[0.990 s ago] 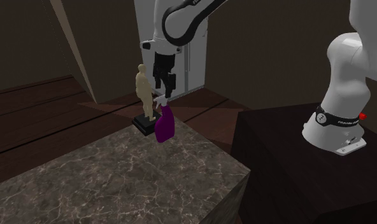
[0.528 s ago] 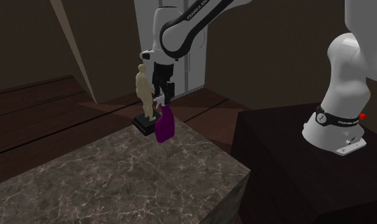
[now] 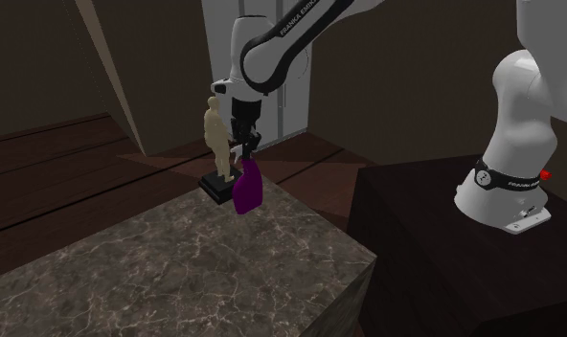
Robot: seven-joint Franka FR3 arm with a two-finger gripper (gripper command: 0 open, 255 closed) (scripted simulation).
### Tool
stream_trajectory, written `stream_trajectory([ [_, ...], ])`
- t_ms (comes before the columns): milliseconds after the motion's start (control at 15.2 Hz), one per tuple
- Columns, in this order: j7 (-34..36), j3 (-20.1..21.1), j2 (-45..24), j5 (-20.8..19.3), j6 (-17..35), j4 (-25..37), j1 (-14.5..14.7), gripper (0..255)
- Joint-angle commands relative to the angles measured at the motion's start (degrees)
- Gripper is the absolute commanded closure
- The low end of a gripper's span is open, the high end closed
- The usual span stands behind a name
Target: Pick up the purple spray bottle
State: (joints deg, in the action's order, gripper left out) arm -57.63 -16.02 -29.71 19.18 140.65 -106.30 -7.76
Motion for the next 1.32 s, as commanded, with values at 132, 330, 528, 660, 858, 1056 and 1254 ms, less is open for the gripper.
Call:
stream_trajectory([
  [132,0.00,0.01,-0.06,0.01,0.04,-0.04,0.00,255],
  [330,0.54,-0.40,1.12,-0.61,-1.16,0.02,0.34,255],
  [528,1.17,-0.90,2.59,-1.39,-2.81,0.27,0.68,255],
  [660,1.58,-1.21,3.53,-1.91,-3.94,0.50,0.89,255],
  [858,2.19,-1.65,4.88,-2.68,-5.66,0.95,1.17,255],
  [1056,2.78,-2.04,6.16,-3.41,-7.42,1.51,1.42,255],
  [1254,3.20,-2.30,7.03,-3.93,-8.71,1.98,1.58,255],
])
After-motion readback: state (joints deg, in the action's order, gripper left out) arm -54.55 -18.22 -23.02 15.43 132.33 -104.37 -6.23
